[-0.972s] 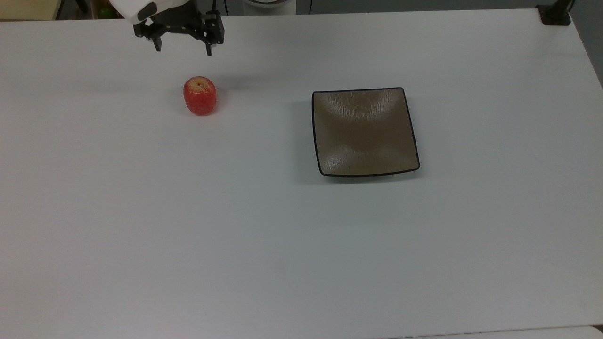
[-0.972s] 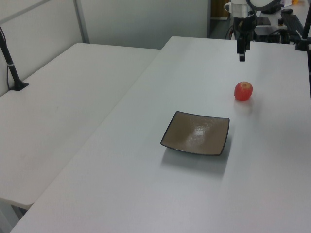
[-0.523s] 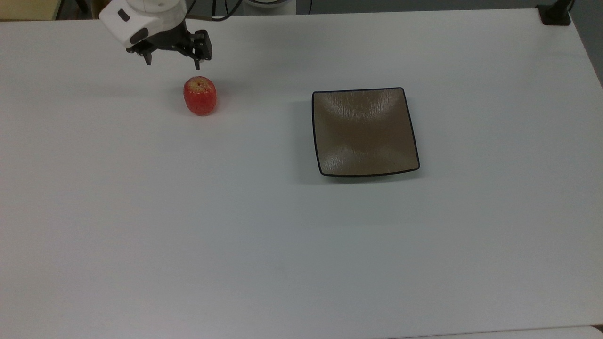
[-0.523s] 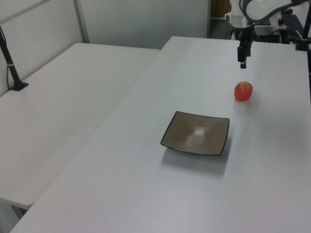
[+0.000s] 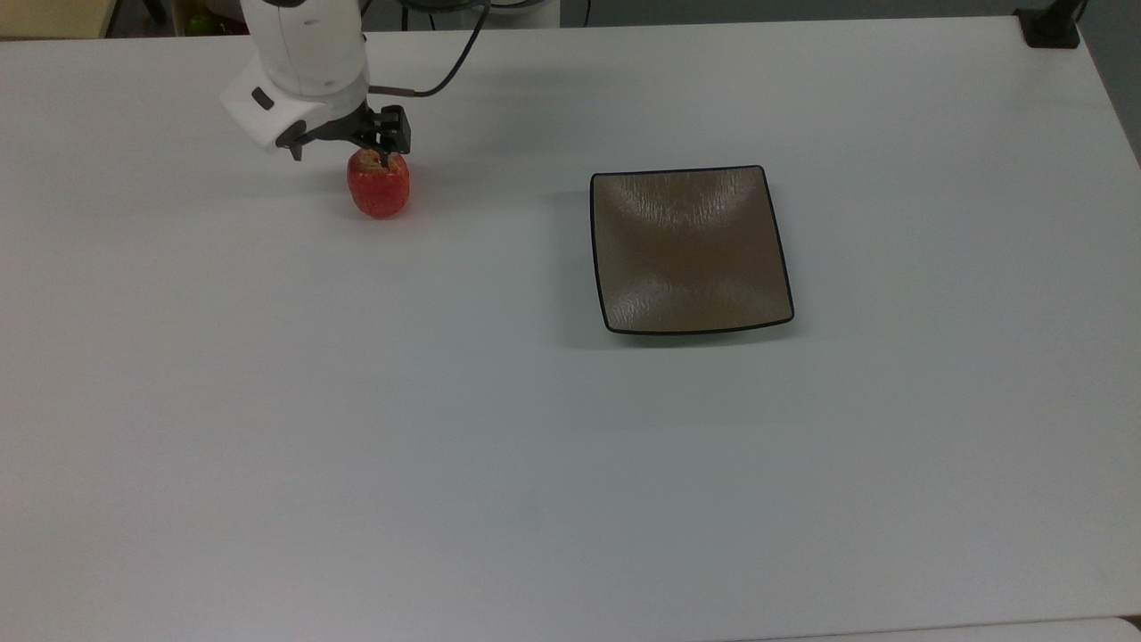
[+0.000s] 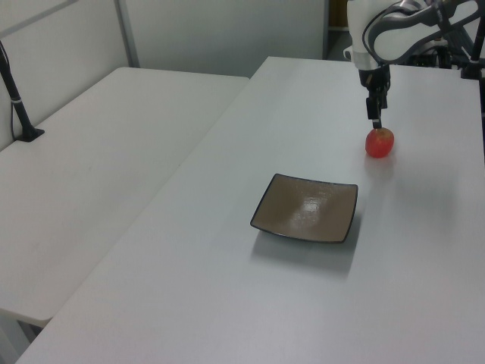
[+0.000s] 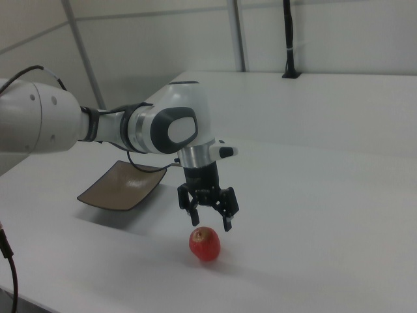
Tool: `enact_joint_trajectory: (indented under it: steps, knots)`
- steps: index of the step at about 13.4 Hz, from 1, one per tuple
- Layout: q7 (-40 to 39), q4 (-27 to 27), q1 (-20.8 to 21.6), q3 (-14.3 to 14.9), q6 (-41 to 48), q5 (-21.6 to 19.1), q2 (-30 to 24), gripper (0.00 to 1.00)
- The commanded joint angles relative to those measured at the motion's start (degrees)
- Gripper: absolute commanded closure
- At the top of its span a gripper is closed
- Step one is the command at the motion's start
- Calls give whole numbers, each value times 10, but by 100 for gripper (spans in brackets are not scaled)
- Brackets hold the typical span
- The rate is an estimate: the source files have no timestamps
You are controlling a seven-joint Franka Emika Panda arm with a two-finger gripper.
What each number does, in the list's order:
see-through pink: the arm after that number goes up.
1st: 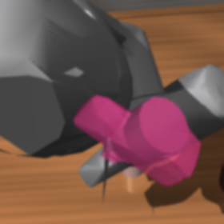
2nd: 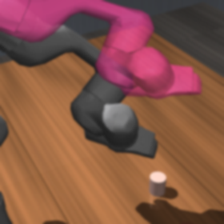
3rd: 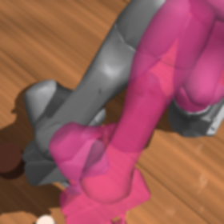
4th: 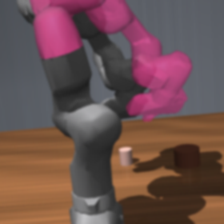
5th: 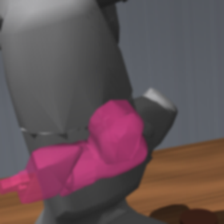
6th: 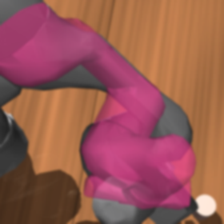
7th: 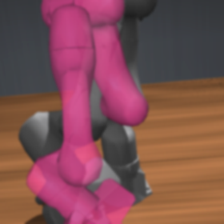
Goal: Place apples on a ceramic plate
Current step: 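Lower the gripper around the red apple and close it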
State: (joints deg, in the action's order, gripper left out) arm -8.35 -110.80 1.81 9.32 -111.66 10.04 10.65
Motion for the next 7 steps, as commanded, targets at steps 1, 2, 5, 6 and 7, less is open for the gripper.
enact_joint_trajectory:
  steps: [1,2,5,6,7]
  knots:
    - [-6,-20,7,0,-15,10,1,0]
    - [-6,-28,11,-1,-15,10,2,0]
    - [-5,-34,14,-3,-15,11,6,0]
    - [-4,-35,15,-4,-15,11,8,0]
    - [-4,-39,15,-4,-15,11,12,0]
